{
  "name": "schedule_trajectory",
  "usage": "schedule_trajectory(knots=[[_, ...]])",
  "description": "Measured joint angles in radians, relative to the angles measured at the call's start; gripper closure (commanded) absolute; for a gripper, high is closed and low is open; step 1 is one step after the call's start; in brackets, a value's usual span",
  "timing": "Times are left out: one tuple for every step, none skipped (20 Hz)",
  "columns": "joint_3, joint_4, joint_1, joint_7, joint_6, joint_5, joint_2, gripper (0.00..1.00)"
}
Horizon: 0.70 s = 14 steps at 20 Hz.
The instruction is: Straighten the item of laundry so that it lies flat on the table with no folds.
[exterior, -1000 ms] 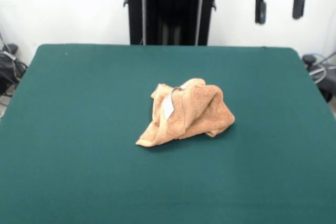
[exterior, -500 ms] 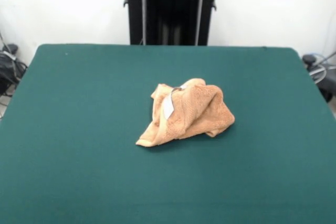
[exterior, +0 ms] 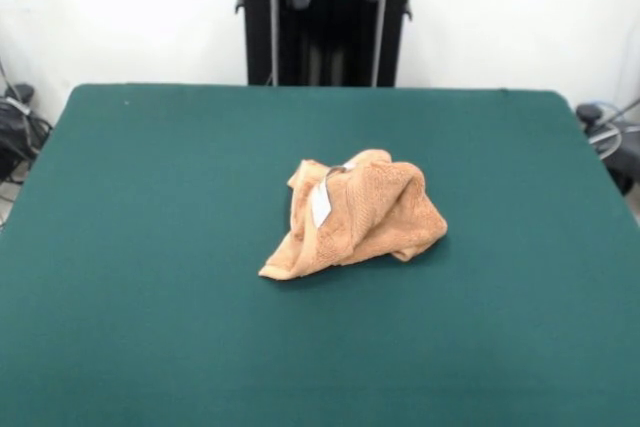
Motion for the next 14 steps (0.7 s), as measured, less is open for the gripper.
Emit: schedule_trajectory(knots=[[0.004, 0.001, -0.006, 0.000, -0.006, -0.007, 0.009, 0.00], [0.007, 0.004, -0.008, 0.000, -0.015, -0.016, 0.016, 0.00], [0.009, 0.005, -0.008, 0.000, -0.023, -0.023, 0.020, 0.00], [0.012, 0.007, -0.006, 0.000, -0.041, -0.039, 0.027, 0.00], [0.013, 0.007, -0.004, 0.000, -0.050, -0.047, 0.029, 0.00], [0.014, 0.007, 0.001, 0.000, -0.065, -0.062, 0.034, 0.00], [0.014, 0.007, 0.006, 0.000, -0.081, -0.076, 0.039, 0.00], [0.014, 0.007, 0.012, 0.000, -0.093, -0.088, 0.042, 0.00], [0.014, 0.007, 0.018, 0.000, -0.106, -0.098, 0.046, 0.00], [0.016, 0.007, 0.031, 0.000, -0.133, -0.120, 0.055, 0.00], [0.018, 0.007, 0.038, 0.000, -0.144, -0.130, 0.060, 0.00], [0.018, 0.007, 0.040, 0.000, -0.148, -0.133, 0.061, 0.00], [0.021, 0.007, 0.050, 0.000, -0.159, -0.143, 0.067, 0.00], [0.022, 0.007, 0.054, 0.000, -0.160, -0.146, 0.071, 0.00]])
